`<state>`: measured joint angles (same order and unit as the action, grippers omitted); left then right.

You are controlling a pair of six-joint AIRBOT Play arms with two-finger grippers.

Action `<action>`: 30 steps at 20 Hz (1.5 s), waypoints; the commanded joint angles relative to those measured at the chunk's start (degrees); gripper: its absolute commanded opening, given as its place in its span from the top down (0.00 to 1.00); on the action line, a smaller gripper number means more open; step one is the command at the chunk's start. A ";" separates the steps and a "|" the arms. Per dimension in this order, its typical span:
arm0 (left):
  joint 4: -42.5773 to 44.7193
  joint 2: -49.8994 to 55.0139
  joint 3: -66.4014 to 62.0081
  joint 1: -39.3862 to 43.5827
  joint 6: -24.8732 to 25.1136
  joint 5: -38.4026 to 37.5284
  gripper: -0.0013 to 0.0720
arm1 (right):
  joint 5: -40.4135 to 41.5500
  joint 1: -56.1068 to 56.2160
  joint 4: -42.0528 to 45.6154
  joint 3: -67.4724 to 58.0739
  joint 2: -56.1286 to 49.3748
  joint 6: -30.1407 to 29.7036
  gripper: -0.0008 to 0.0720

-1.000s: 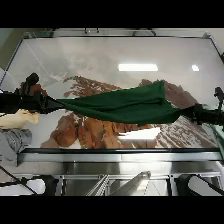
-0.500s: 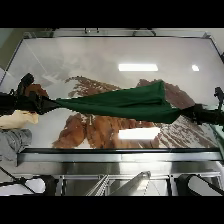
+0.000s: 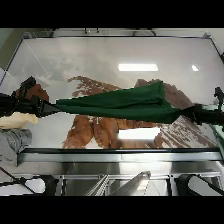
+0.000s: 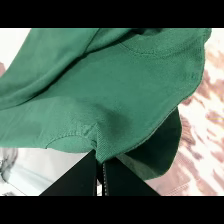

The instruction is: Fold the shirts.

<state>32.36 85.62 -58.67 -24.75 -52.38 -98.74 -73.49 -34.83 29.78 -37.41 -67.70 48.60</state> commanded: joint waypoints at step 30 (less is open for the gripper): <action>1.07 30.75 -27.67 4.79 -15.54 5.05 0.11 | 25.81 21.29 -7.17 -23.47 -30.82 -2.38 0.84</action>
<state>33.45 111.66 -81.80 -20.82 -65.30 -88.40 -46.83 -14.46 21.98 -59.96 -95.59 46.24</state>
